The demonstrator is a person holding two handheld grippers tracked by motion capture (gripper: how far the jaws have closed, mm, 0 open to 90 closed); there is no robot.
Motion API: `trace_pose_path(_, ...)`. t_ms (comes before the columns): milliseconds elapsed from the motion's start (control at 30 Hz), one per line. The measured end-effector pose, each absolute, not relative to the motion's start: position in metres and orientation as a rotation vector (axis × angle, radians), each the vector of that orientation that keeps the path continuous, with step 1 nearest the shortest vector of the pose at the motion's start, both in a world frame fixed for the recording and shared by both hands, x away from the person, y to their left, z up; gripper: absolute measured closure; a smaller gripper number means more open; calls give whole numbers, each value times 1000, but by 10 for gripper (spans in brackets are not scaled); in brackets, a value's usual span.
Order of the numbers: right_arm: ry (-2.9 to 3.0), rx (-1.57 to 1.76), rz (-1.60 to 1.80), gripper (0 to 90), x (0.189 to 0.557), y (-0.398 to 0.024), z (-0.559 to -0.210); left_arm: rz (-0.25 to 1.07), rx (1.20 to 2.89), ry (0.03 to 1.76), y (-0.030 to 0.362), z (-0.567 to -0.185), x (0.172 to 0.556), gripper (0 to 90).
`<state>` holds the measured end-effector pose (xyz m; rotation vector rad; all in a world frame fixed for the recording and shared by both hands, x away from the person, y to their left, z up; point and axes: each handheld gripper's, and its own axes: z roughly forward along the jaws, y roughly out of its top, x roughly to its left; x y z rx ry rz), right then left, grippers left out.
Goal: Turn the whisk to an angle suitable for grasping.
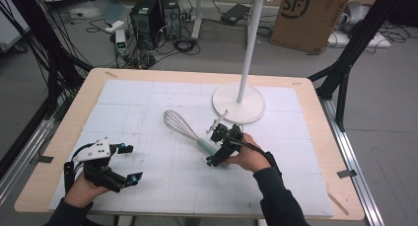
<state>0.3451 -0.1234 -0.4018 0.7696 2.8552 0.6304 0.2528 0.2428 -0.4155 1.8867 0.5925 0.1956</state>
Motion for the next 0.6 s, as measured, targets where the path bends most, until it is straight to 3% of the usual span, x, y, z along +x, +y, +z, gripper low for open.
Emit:
trace_pose_path(333,2866,770,577,57,350,-108,-404,196,1889,595,242,-416,253,17)
trace_pose_path(600,2852,799,524,157,360,-99,-406,193,1896,592,242,-416,252,17)
